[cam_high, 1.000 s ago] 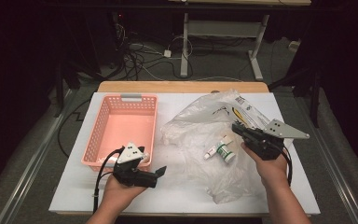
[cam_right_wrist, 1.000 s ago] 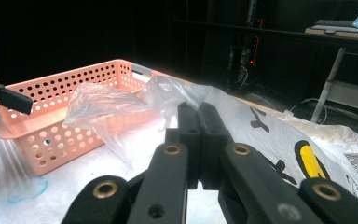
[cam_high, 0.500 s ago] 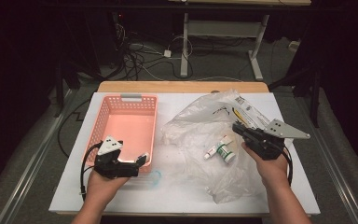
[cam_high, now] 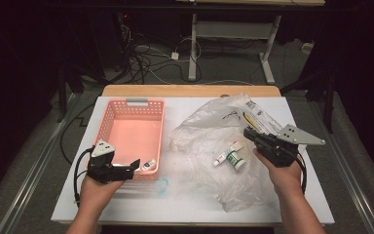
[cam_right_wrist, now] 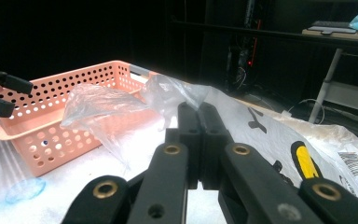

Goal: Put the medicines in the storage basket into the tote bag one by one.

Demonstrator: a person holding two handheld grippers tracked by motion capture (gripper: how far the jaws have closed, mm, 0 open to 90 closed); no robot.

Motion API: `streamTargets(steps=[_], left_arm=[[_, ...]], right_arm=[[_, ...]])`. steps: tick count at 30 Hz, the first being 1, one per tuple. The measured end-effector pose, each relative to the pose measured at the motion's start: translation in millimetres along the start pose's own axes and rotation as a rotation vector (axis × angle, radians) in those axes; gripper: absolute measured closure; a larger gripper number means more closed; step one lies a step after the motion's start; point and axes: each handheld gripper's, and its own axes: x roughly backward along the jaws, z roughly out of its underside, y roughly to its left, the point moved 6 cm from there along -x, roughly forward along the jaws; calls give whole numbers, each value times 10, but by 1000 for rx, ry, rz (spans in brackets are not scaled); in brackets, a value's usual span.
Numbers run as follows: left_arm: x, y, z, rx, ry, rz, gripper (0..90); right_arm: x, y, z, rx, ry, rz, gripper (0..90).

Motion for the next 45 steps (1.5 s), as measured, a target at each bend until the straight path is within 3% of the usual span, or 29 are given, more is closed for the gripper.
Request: streamTargets(steps=[10, 15, 20, 25, 32, 38, 45], left_arm=[[-20, 4, -59, -5, 26, 26, 37], [-59, -27, -159, -40, 95, 68, 111], [-165, -66, -272, -75, 196, 107, 165], [-321, -113, -288, -92, 310, 130, 220], [-513, -188, -265, -133, 484, 130, 283], [-613, -241, -302, -157, 566, 134, 381], [-712, -221, -287, -155, 680, 136, 444]], right_arm=[[-11, 0, 12, -6, 8, 1, 900], [-31, 8, 23, -1, 14, 1, 900], [-29, 10, 18, -1, 11, -3, 900], [-19, 5, 17, -1, 10, 0, 900], [-28, 10, 24, -2, 12, -3, 900], [-25, 5, 25, -4, 11, -2, 900], [-26, 6, 28, -2, 11, -4, 900]])
